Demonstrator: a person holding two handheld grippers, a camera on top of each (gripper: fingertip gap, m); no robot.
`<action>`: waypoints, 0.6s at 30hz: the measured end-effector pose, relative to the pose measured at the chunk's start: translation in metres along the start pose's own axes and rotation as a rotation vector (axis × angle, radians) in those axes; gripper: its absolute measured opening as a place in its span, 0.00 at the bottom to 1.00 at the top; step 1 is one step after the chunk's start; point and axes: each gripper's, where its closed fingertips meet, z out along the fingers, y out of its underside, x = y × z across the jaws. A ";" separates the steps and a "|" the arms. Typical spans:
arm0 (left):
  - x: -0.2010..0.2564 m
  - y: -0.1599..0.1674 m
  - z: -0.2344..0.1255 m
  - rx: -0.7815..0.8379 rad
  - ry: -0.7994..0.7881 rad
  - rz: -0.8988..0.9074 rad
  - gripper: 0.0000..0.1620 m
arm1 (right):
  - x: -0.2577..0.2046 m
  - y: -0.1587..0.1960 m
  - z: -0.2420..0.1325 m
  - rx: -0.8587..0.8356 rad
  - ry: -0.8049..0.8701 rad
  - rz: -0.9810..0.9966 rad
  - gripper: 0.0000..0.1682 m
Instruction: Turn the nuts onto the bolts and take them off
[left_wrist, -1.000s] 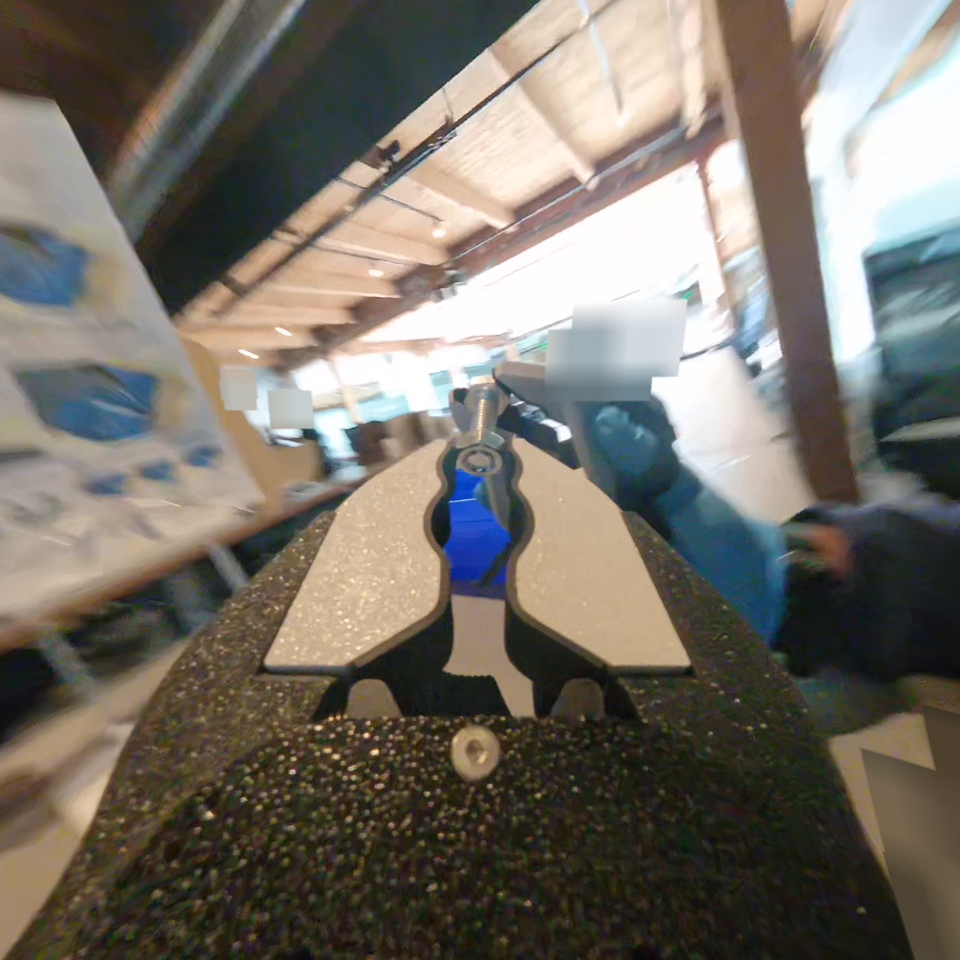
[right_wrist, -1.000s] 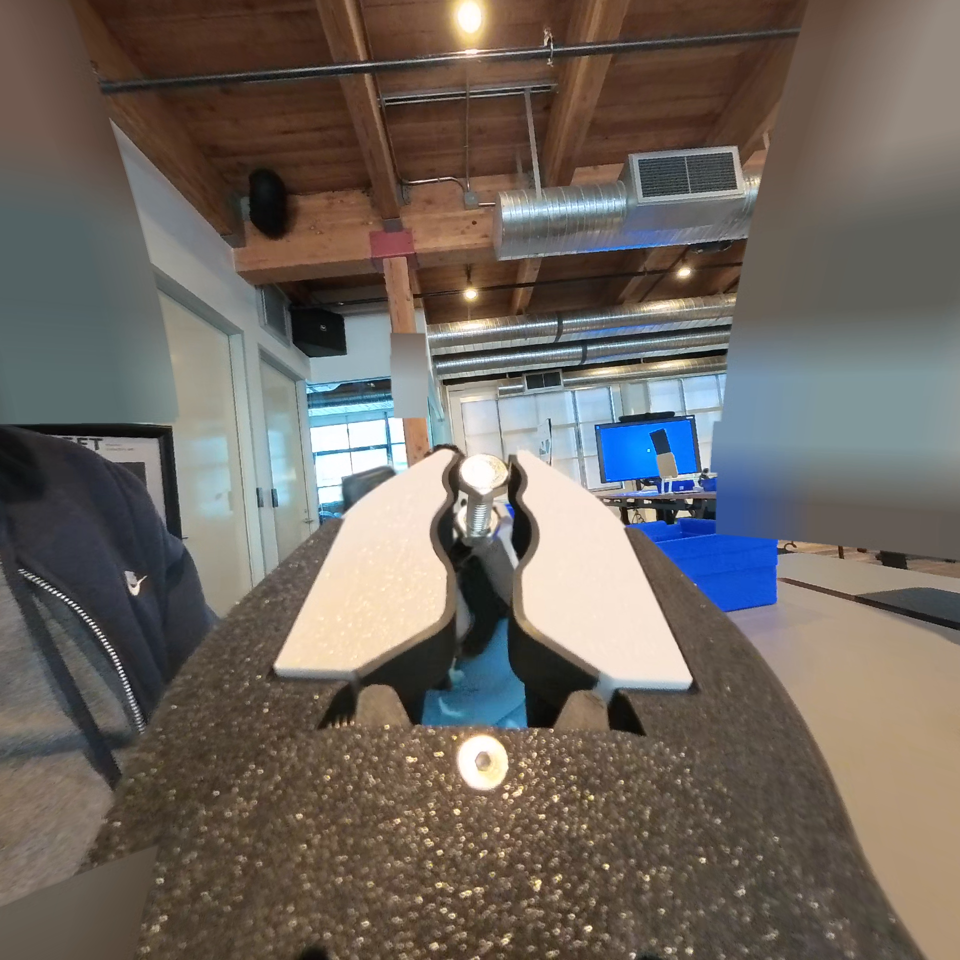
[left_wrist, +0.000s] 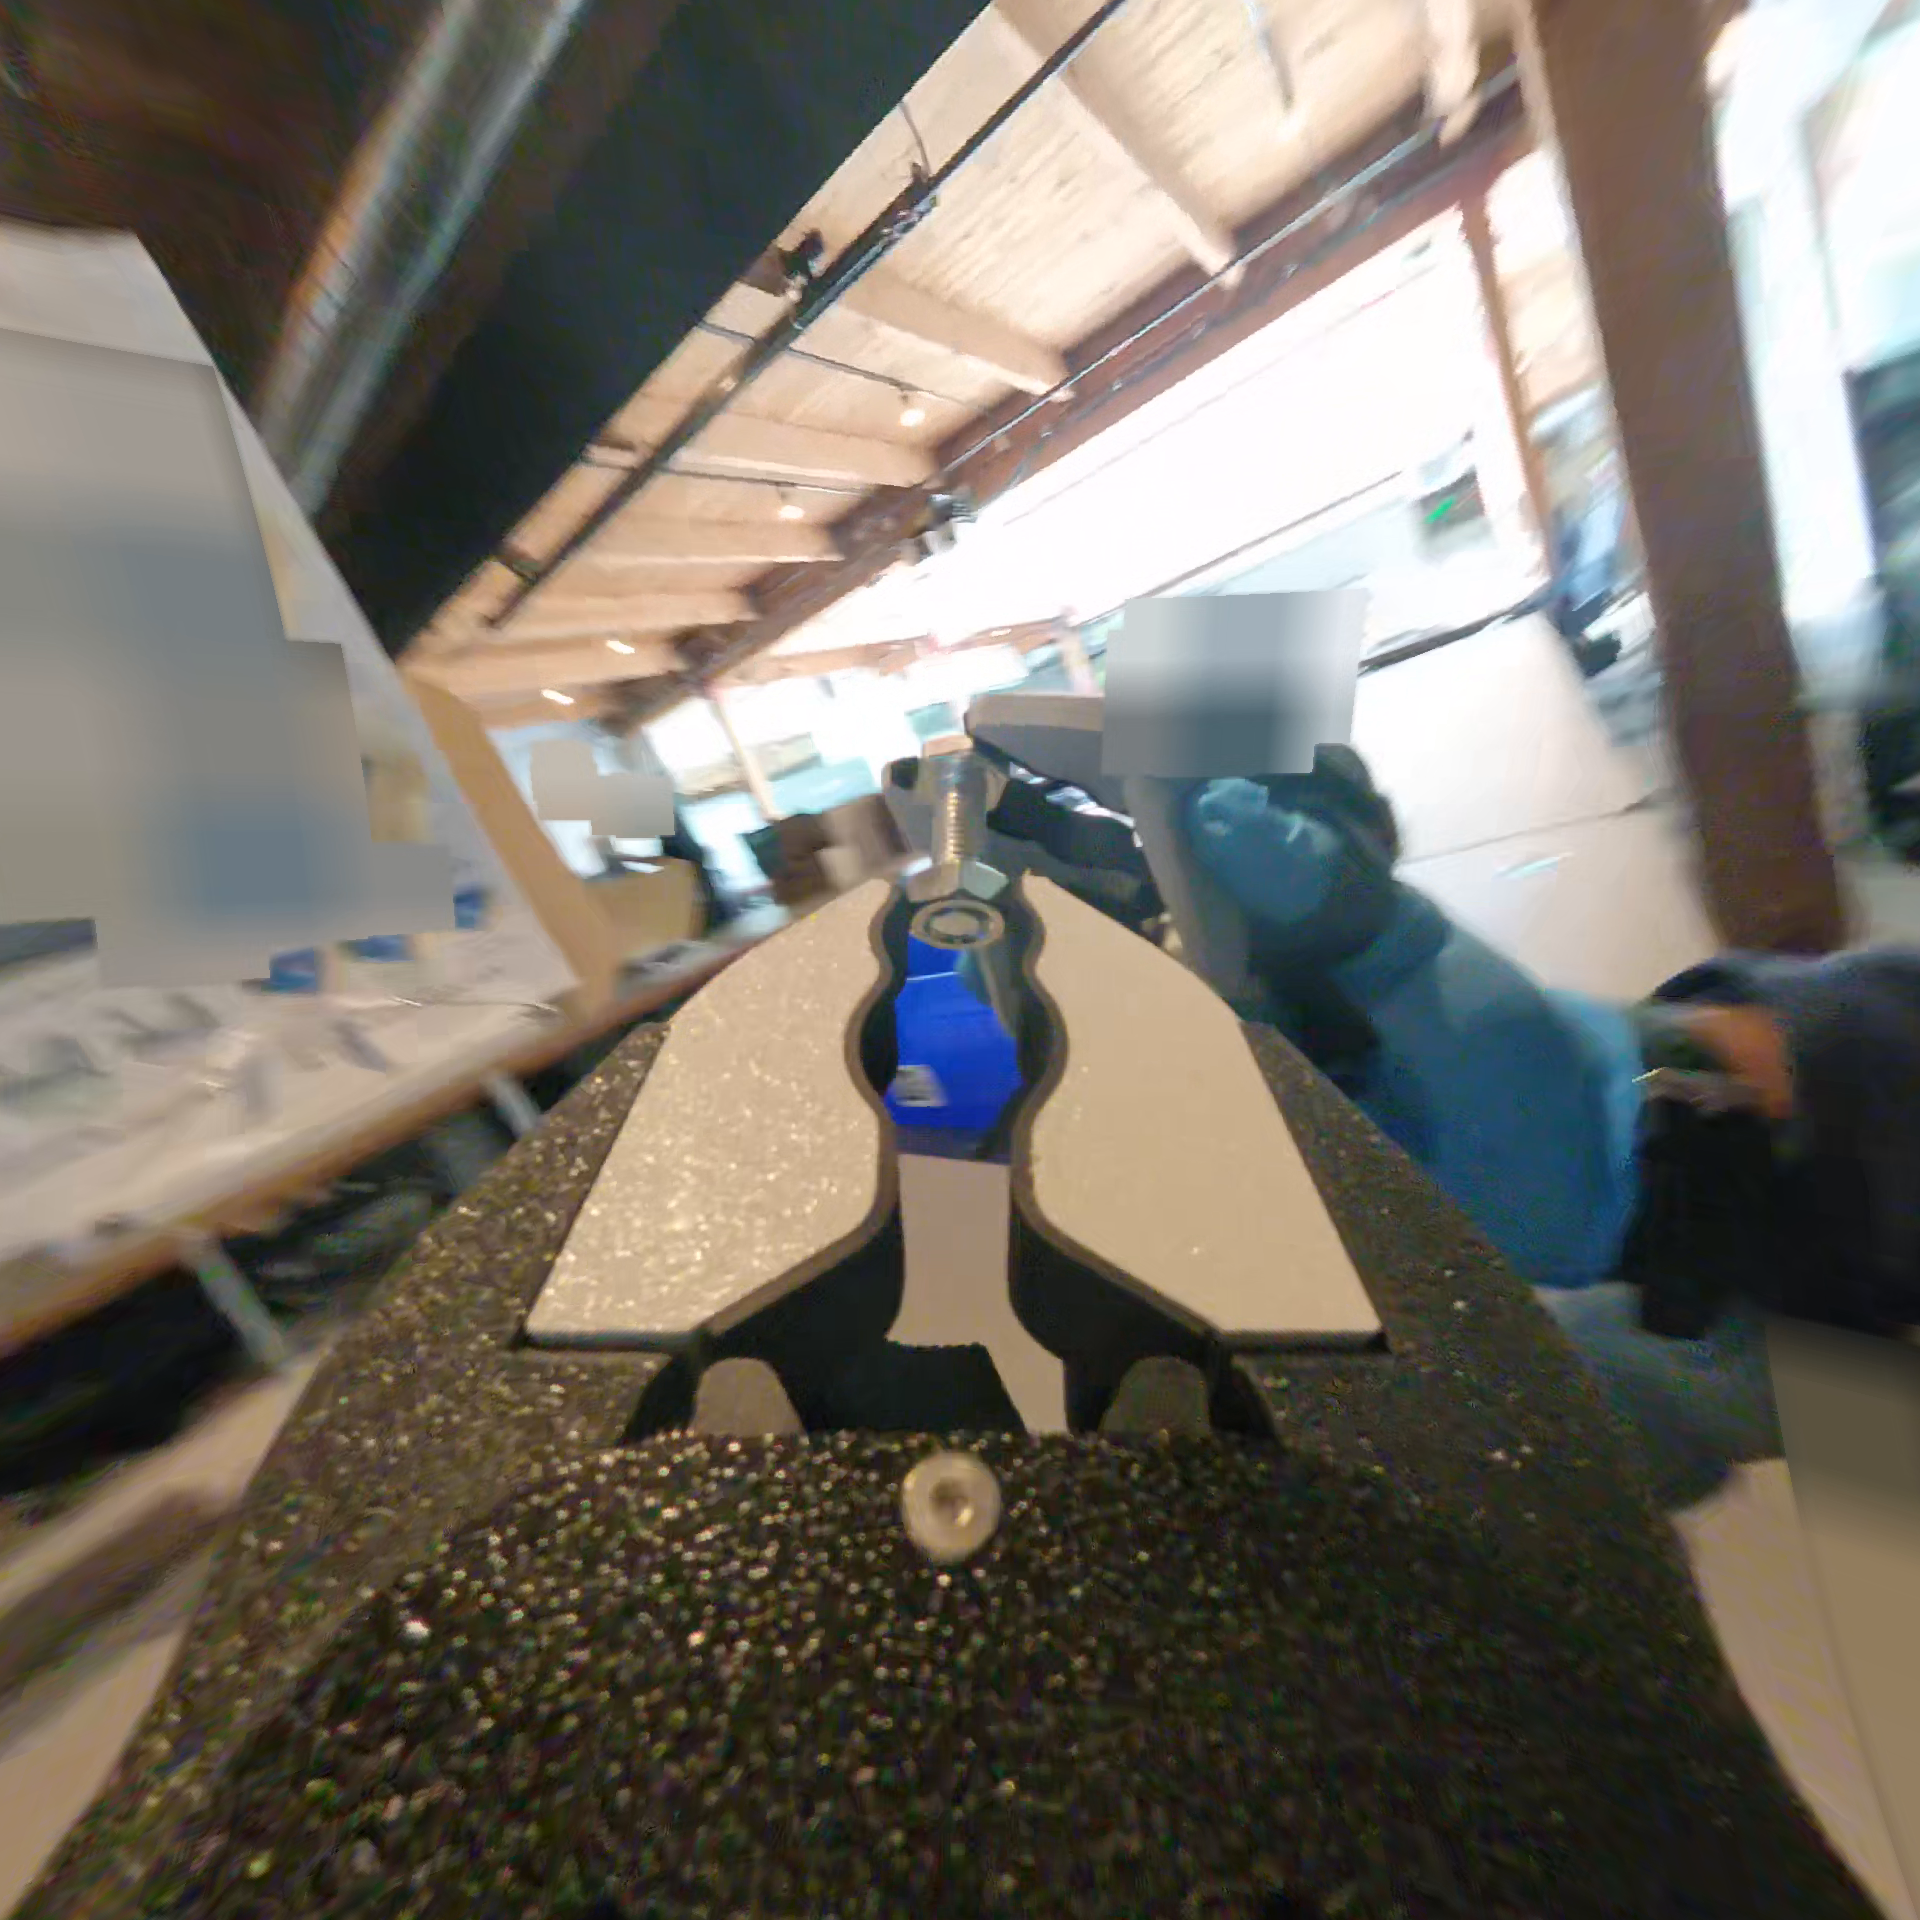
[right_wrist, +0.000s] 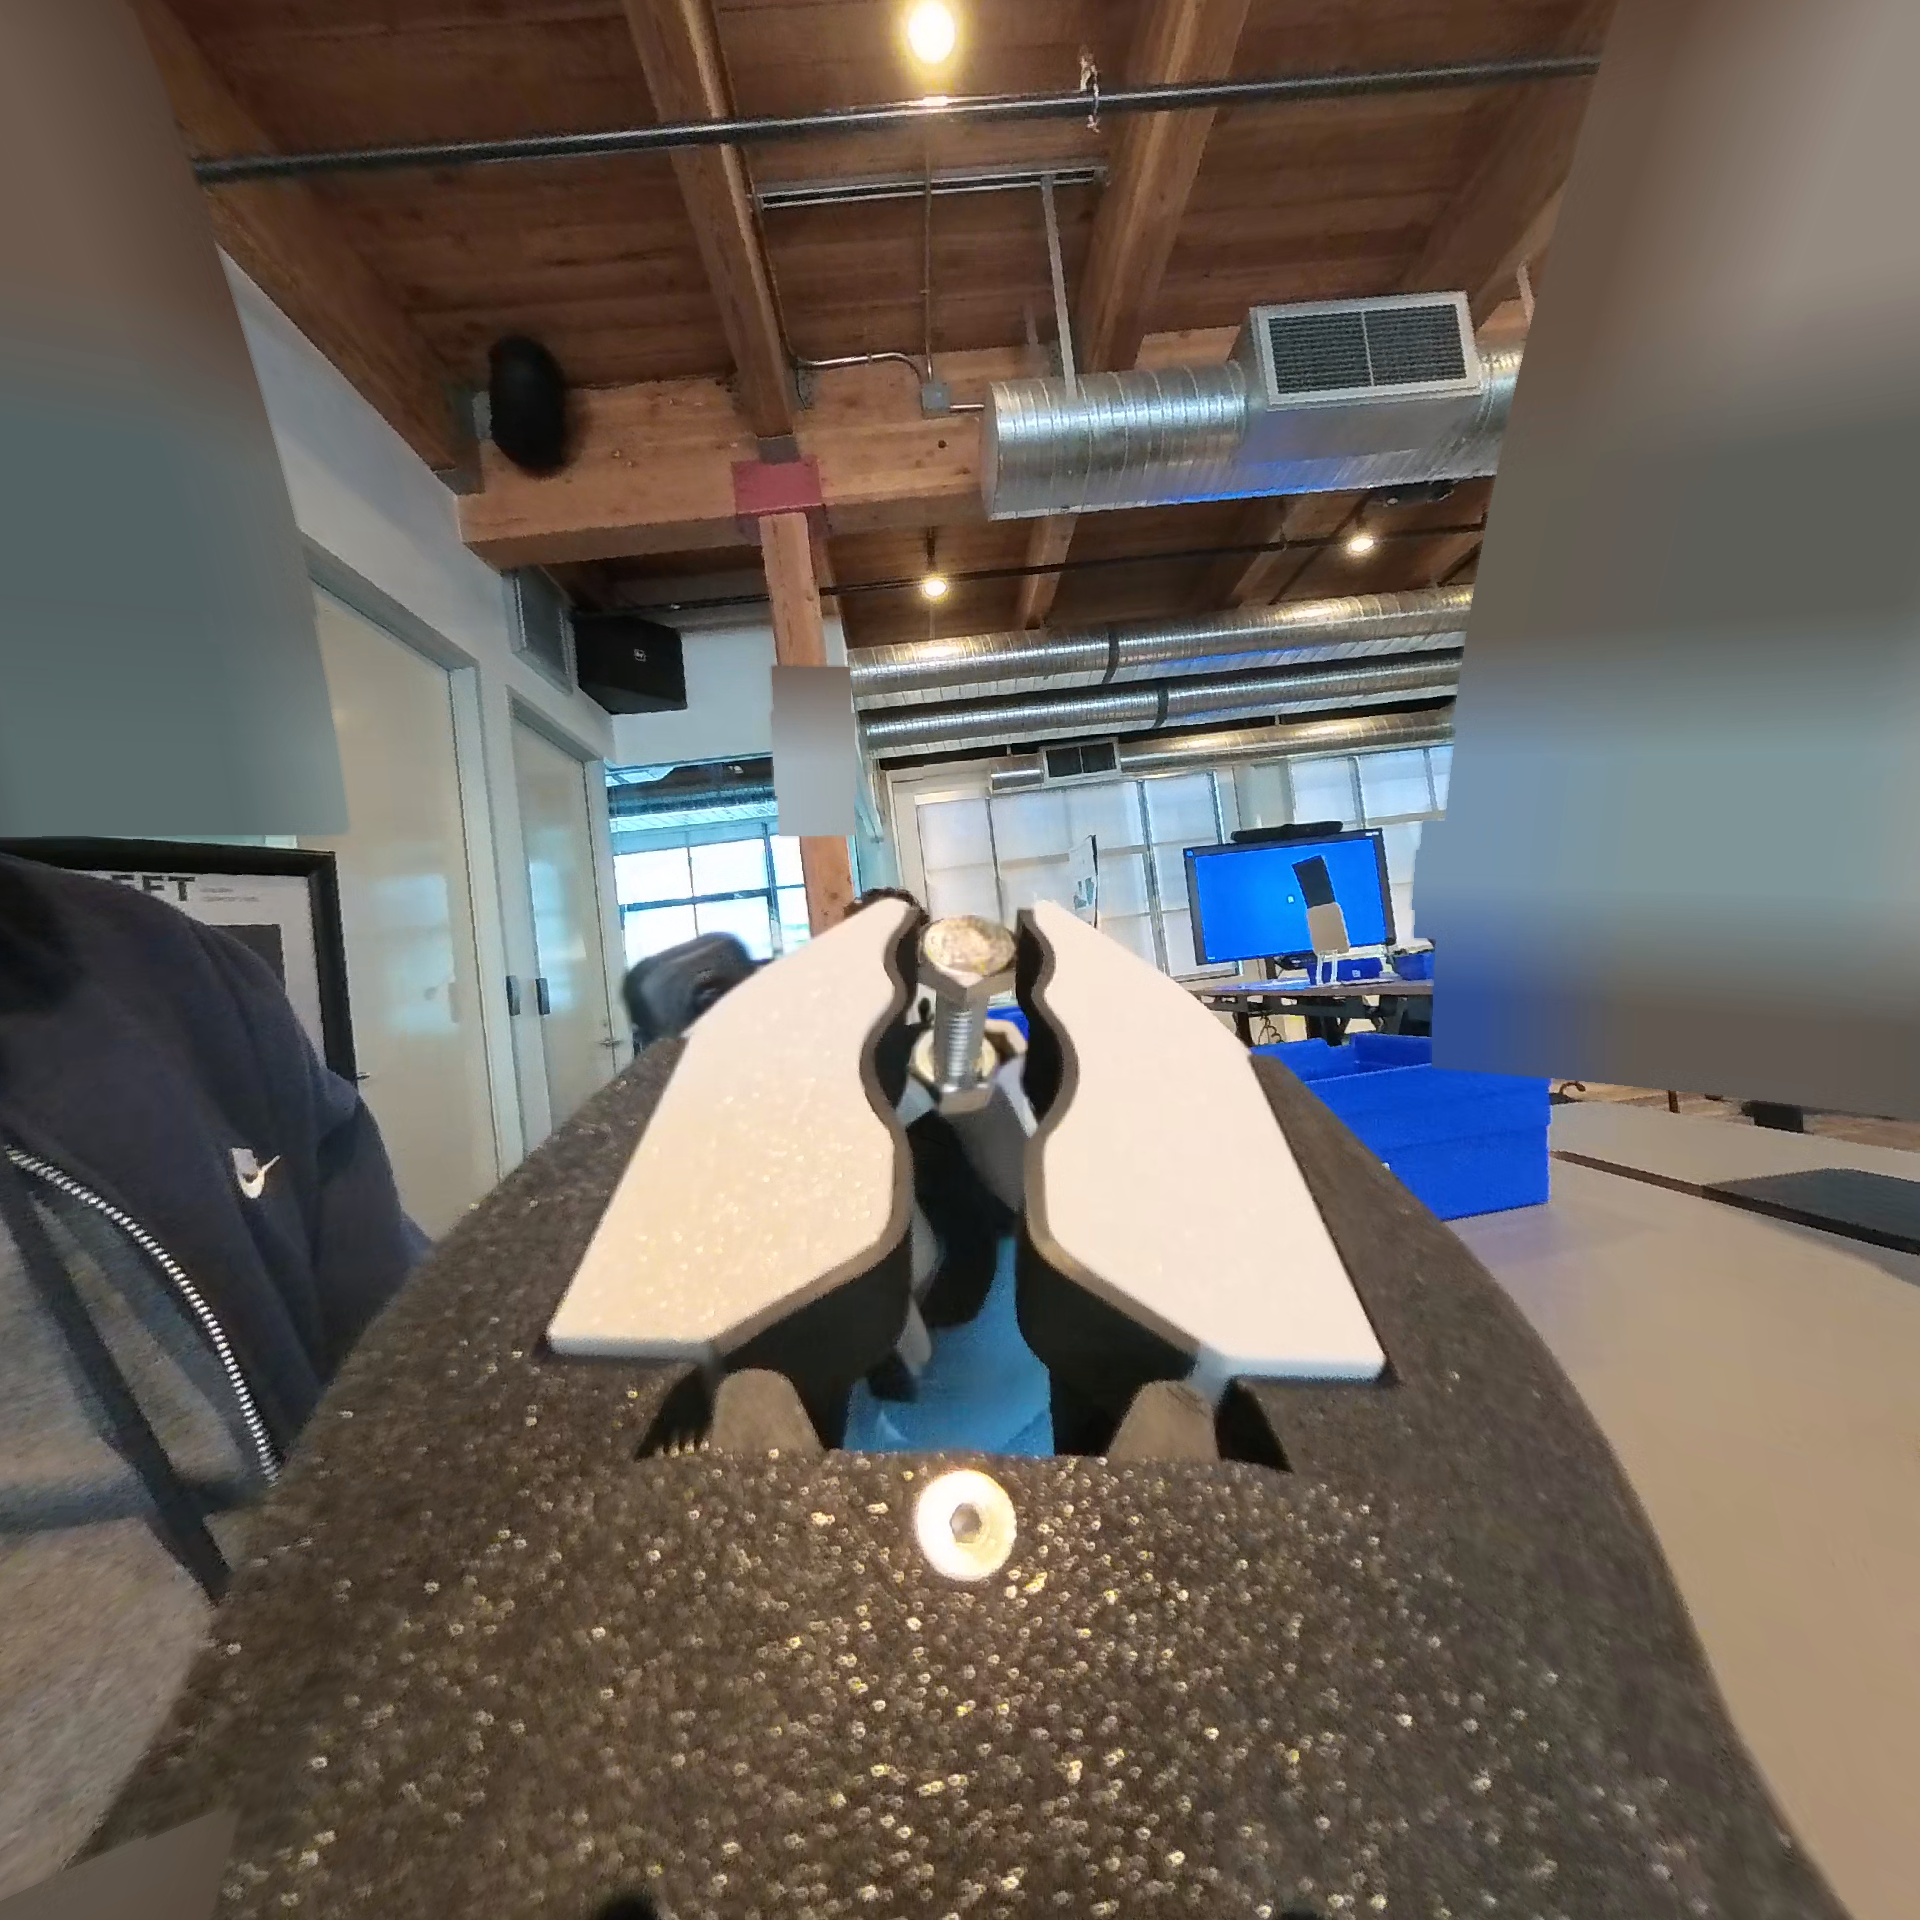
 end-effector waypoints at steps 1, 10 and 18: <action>-0.002 0.000 -0.001 -0.016 -0.054 0.134 0.11 | 0.000 0.000 0.000 -0.004 0.004 -0.004 0.10; 0.002 -0.002 0.002 -0.055 -0.185 0.536 0.21 | 0.004 -0.004 -0.003 0.022 0.023 -0.003 0.10; 0.001 -0.010 -0.001 0.103 0.098 -0.357 0.16 | 0.004 -0.006 -0.004 0.033 0.021 0.003 0.10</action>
